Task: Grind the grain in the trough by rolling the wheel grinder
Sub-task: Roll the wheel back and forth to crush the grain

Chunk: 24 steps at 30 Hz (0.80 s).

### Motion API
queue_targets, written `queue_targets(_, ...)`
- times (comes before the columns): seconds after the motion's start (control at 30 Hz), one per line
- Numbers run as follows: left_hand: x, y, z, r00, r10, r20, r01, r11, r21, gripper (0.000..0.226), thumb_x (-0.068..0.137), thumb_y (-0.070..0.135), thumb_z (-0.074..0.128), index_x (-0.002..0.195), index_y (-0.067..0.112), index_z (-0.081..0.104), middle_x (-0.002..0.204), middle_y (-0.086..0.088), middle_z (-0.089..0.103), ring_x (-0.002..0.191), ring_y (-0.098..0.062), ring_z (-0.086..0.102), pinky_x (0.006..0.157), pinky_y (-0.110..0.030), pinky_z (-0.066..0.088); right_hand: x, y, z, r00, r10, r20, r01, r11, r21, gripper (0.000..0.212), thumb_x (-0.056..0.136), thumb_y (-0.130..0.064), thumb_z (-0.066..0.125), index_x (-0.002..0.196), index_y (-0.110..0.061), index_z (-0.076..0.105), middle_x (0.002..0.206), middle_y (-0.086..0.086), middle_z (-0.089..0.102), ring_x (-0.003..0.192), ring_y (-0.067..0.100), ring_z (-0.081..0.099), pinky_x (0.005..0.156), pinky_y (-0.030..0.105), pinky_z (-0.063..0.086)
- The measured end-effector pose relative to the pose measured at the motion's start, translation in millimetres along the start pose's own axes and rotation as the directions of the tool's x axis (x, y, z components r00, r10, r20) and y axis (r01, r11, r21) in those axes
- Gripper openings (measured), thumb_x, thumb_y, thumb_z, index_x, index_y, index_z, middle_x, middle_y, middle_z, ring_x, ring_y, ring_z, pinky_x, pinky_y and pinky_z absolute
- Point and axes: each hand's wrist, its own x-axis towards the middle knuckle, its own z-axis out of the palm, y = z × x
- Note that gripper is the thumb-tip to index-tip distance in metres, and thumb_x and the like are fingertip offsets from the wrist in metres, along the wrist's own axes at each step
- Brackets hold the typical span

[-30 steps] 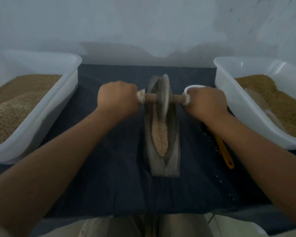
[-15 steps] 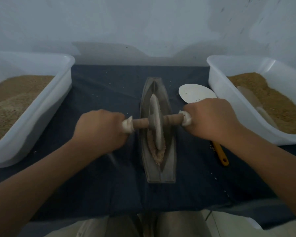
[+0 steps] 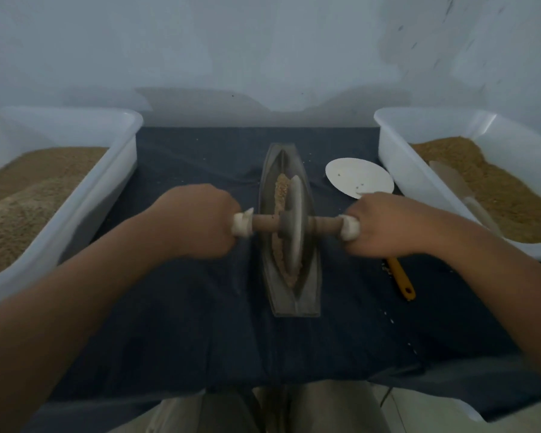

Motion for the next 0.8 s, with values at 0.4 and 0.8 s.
queue_targets(0.4,69,-8,-5,0.973,-0.230,0.025,0.231,0.968,-0.096,0.023,0.083,0.044,0.060,0.075,0.023,0.060,0.080,0.001,0.065,0.072,-0.023,0.061,0.068,-0.035,0.052,84,-1,-20,0.910,0.037,-0.412,-0.156,0.953,-0.261,0.042,0.085,-0.062,0.052,0.064,-0.027,0.060,0.062,-0.005,0.059,0.057,0.018,0.058,0.051,0.029,0.040)
queue_targets(0.8,38,-8,10,0.980,-0.181,-0.077,0.178,0.983,-0.046,0.033,0.078,0.056,0.052,0.068,0.025,0.057,0.069,0.008,0.059,0.062,-0.017,0.056,0.058,-0.031,0.045,50,3,3,0.903,-0.028,-0.429,-0.097,0.959,-0.266,0.034,0.085,-0.052,0.054,0.061,-0.027,0.057,0.058,-0.008,0.056,0.054,0.011,0.053,0.049,0.027,0.034)
